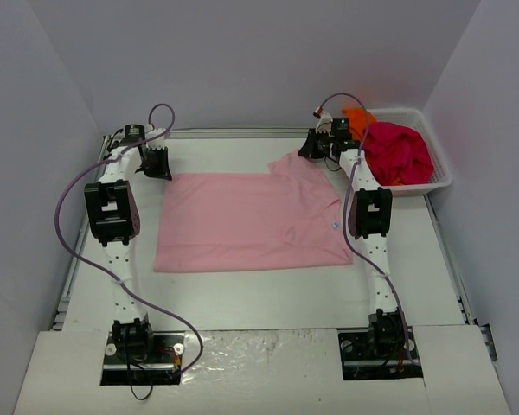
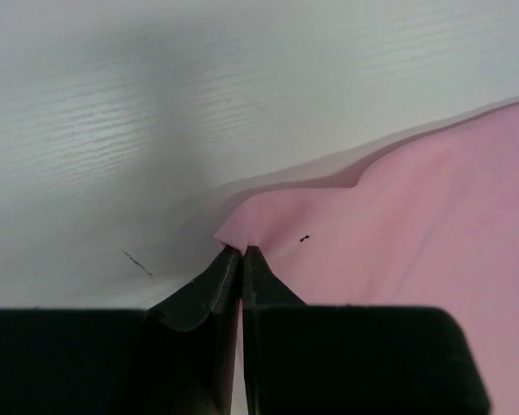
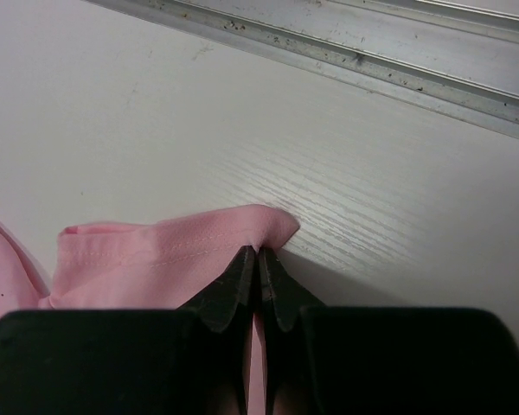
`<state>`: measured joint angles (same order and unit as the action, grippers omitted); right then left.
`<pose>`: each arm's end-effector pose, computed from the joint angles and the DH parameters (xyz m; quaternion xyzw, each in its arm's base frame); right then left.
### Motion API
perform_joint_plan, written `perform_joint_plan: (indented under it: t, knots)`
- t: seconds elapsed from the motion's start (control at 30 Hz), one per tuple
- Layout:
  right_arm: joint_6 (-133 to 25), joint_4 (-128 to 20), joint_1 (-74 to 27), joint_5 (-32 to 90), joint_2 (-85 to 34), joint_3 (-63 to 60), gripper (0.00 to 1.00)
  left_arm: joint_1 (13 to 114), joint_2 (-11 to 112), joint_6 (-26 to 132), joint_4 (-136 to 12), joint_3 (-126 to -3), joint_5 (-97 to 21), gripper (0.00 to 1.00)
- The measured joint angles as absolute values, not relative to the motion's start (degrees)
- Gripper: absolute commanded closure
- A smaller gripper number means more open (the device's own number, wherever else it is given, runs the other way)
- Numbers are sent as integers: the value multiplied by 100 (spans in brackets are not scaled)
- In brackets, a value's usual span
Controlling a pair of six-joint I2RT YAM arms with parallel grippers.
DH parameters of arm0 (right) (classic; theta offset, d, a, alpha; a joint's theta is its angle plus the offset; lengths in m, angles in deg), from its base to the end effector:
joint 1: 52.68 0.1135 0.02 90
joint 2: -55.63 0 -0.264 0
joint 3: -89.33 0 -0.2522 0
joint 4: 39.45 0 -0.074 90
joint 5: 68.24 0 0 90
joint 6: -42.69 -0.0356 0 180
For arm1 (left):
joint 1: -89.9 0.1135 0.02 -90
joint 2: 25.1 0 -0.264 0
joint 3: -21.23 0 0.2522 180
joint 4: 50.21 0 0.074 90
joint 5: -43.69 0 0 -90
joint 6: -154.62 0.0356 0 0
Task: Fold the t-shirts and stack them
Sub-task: Grap the side of the flattened tshirt furthest away from the robot with both arms, then fold the other side of the tshirt into a rectangle
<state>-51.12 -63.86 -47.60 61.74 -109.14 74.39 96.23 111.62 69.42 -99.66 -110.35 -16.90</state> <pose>0.6149 0.0776 0.1427 -0.1946 0.7866 0.3256 0.4872 0.5230 0.0404 0.1863 0.0649 0.9224 -0.2122 0.3162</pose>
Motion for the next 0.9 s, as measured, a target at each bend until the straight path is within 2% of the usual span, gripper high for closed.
perform_joint_plan:
  t: [0.5,0.9]
  knots:
    - [-4872,-6552,-4758,5947,-10804,7426,100,9623,11280,6999,-10062,-11420,-1747,98]
    - [-4618,-6762,-4777,5945,-10046,7155,100,9629,11267,6997,-10001,-11153,-1747,98]
